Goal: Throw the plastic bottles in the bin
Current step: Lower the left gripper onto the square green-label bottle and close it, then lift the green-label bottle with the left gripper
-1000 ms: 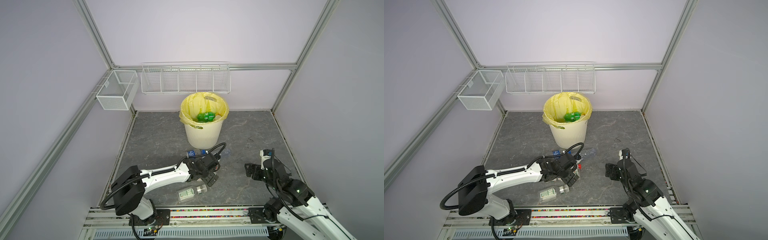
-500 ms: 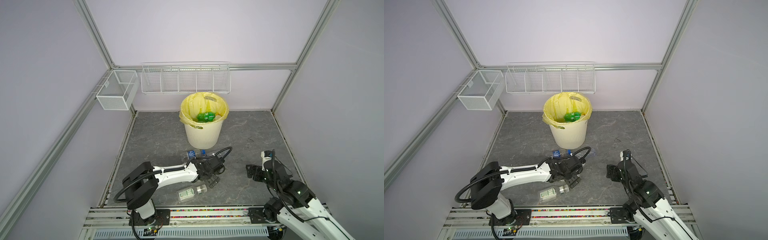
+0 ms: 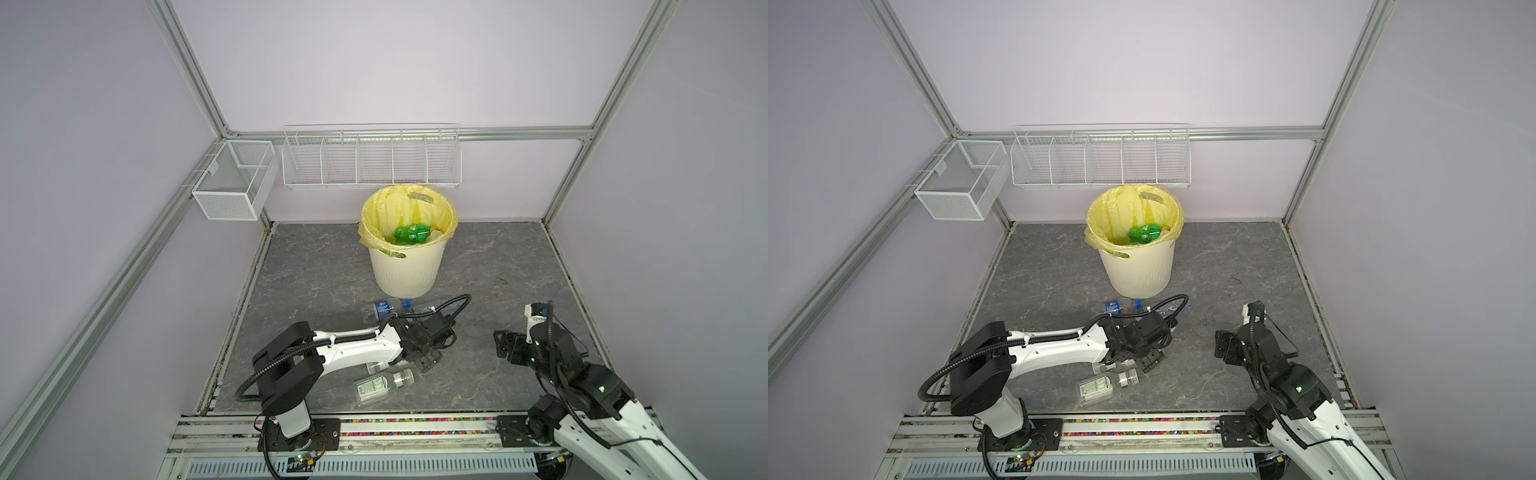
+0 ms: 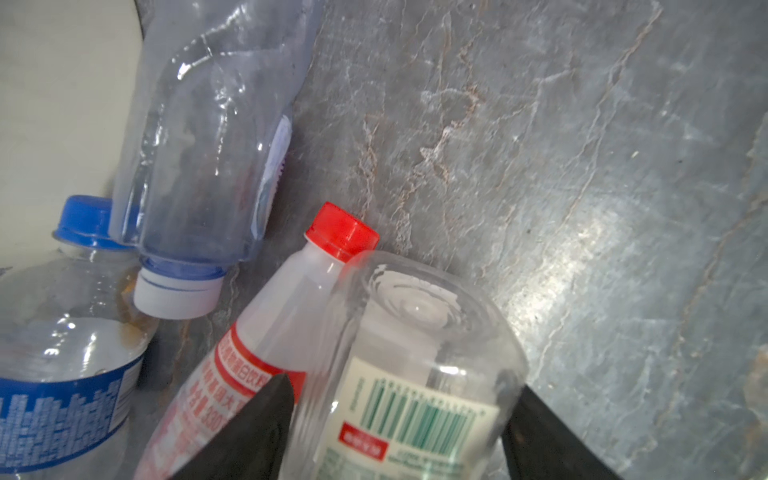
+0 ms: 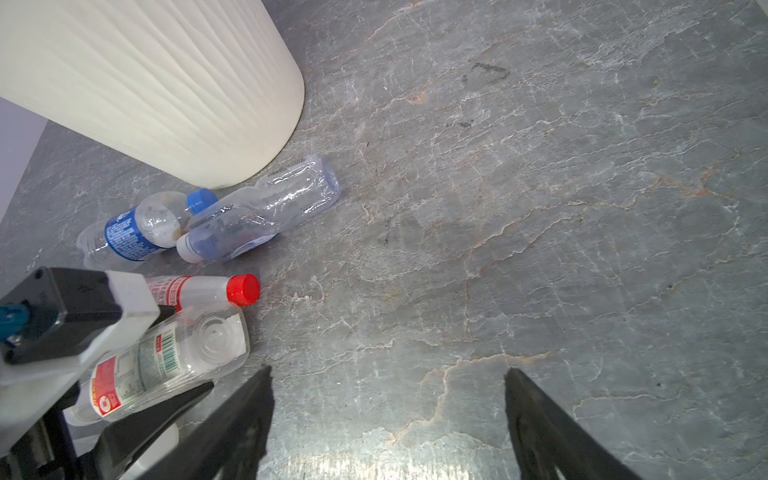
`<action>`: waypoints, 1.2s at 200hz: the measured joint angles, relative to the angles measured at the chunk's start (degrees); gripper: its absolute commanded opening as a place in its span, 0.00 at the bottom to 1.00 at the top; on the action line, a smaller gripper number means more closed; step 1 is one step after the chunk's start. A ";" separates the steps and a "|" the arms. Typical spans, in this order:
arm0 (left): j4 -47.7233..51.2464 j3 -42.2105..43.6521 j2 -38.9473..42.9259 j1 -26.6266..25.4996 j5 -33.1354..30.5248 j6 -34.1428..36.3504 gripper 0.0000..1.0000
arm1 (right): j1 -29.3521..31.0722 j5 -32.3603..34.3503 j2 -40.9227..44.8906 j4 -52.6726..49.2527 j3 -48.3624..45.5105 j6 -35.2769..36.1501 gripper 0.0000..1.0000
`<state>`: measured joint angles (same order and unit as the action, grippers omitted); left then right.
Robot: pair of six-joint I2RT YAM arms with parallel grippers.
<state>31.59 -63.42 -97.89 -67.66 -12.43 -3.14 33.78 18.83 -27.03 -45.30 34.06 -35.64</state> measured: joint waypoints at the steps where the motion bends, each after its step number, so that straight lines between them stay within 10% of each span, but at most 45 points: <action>1: 0.00 -0.02 -0.02 0.00 -0.02 0.04 0.72 | 0.00 0.00 0.00 0.00 0.00 0.00 0.88; 240: 5.18 -10.58 -1.33 -0.02 -6.99 -0.61 0.56 | -0.04 1.11 0.13 0.00 0.00 -0.20 0.88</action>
<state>36.77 -74.00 -99.22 -67.68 -19.42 -3.75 33.74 19.94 -26.89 -45.30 34.06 -35.83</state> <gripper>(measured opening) 0.563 0.882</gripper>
